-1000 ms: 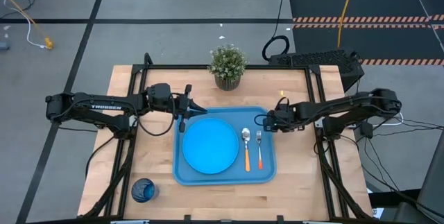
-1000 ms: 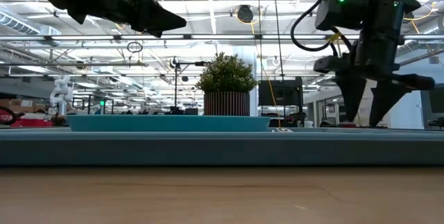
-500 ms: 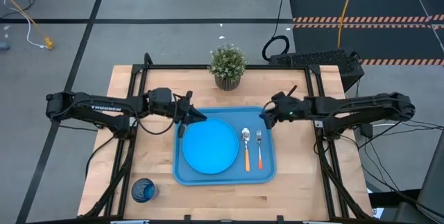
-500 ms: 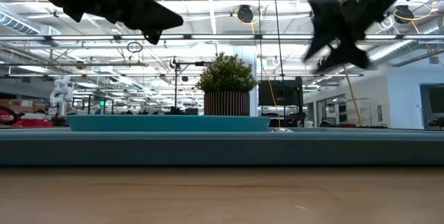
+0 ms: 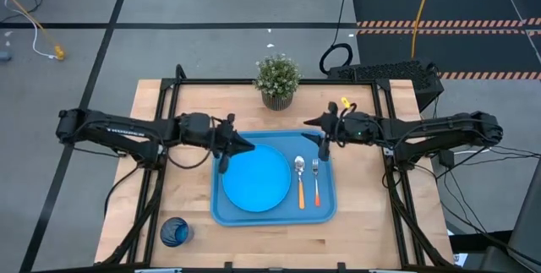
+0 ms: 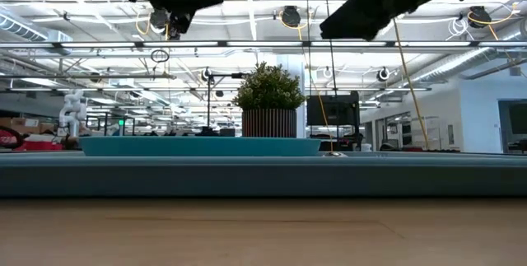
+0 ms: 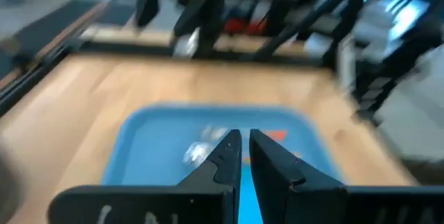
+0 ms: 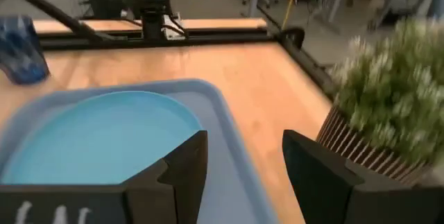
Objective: Pick and place plate/cup/fork/spoon on tray
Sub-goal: Put the blue cup on the top left of the blue plate on the blue tray
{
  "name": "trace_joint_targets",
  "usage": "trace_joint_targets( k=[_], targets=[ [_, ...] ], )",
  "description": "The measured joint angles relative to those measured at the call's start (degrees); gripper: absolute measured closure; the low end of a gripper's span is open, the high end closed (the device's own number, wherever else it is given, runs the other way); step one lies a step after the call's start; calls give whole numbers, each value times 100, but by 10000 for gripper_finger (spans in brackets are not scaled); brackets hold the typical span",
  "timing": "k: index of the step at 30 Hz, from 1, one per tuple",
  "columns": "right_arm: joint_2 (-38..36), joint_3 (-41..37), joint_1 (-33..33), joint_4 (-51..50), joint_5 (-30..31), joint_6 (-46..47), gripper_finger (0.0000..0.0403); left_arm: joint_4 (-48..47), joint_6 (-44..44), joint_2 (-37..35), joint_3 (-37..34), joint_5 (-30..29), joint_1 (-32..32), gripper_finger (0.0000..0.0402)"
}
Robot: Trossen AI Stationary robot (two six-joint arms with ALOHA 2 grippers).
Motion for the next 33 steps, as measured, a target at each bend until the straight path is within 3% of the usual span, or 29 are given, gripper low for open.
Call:
trace_joint_targets(
  k=[3, 6, 13, 19, 26, 30, 33],
  targets=[
    [5, 0, -13, 198, 157, -695, 222, -1645, -157, 0, 679, -582, -105, 371],
    [-92, 0, -24, 186, 705, -1165, 222, -3240, -771, 16, 1402, -856, -234, 371],
    [-428, 0, -26, -53, 1831, -1668, 222, -5416, -2524, 32, 2691, -1340, -815, 371],
    [-784, 0, -44, -44, 1971, -1681, 222, -6267, -3213, 402, 2939, -466, -1825, 371],
    [-965, 0, -44, -12, 1954, -1521, 222, -6689, -3443, 1372, 2938, 428, -3072, 371],
    [-885, 0, -44, -27, 1950, -1231, 222, -6777, -3587, 1826, 2938, 1141, -3402, 371],
    [-815, -2, -42, -118, 1944, -949, 222, -6886, -3620, 1959, 2938, 1233, -3569, 371]
  ],
)
